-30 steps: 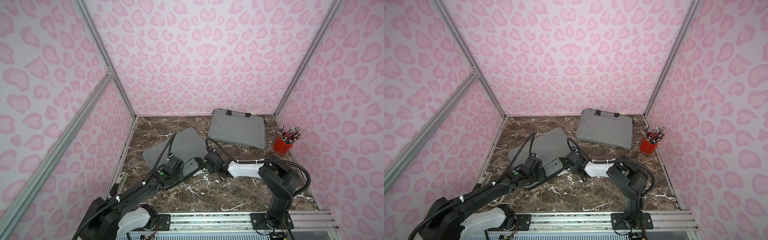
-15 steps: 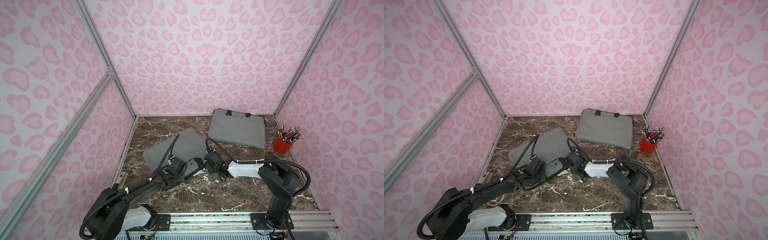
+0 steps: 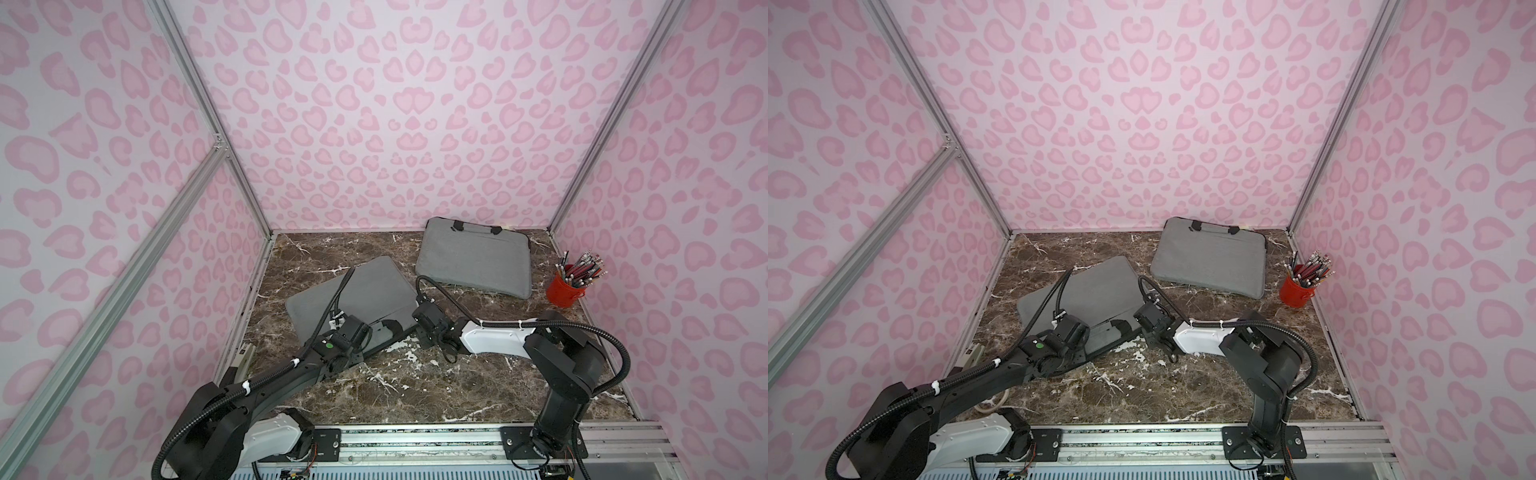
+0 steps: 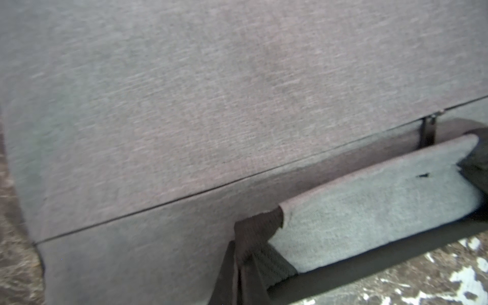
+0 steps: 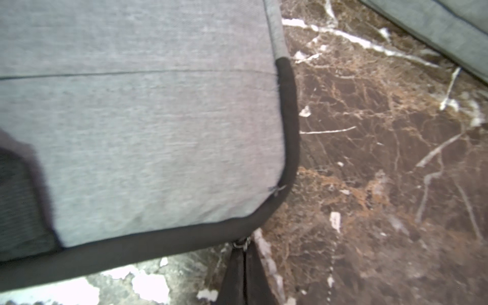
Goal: Open the zippered laptop bag and take out the laptop
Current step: Adjust the zippered laptop bag at the center of the board.
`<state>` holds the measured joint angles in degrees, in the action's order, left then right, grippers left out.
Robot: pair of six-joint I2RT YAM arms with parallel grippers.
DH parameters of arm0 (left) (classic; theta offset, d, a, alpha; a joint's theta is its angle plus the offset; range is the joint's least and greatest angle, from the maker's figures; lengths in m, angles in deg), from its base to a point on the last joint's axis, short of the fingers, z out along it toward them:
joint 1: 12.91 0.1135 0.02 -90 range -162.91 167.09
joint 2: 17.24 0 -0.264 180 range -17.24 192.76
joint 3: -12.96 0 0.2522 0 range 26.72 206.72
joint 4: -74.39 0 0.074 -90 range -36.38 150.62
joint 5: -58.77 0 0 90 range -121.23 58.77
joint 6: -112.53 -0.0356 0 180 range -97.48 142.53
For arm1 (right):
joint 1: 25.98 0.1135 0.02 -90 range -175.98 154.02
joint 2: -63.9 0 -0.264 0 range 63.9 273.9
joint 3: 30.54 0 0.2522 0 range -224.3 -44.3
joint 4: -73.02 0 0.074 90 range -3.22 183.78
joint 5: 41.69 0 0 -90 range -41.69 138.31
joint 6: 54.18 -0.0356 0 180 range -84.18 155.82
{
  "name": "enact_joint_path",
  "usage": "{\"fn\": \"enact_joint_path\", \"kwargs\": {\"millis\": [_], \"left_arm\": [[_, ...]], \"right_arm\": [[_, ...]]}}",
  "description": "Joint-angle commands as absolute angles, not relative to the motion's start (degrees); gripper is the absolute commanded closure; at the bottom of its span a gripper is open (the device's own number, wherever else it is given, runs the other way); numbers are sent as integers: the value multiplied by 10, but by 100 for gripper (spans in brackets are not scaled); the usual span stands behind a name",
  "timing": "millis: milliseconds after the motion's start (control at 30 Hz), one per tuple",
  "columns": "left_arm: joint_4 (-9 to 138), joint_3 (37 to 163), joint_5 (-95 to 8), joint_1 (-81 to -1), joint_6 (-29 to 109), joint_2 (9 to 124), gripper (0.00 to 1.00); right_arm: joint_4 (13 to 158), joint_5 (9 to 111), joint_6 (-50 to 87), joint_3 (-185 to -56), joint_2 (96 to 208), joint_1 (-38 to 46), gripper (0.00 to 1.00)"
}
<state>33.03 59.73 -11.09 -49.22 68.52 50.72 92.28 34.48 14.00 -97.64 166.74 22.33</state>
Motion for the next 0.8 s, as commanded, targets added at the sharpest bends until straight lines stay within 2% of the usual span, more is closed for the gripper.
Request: {"fn": "enact_joint_path", "kwargs": {"millis": [0,367,633,700,767], "left_arm": [[300,600,-66,-477,677,496,100],[301,598,-53,-378,607,428,99],[347,611,-72,-330,570,450,95],[364,618,-85,-322,569,465,91],[378,627,-107,-322,566,477,83]], "right_arm": [[932,326,150,-972,1666,218,100],[924,343,161,-980,1662,208,100],[921,371,140,-1008,1670,246,100],[917,380,133,-1008,1671,255,100],[911,390,127,-1007,1672,261,100]]}}
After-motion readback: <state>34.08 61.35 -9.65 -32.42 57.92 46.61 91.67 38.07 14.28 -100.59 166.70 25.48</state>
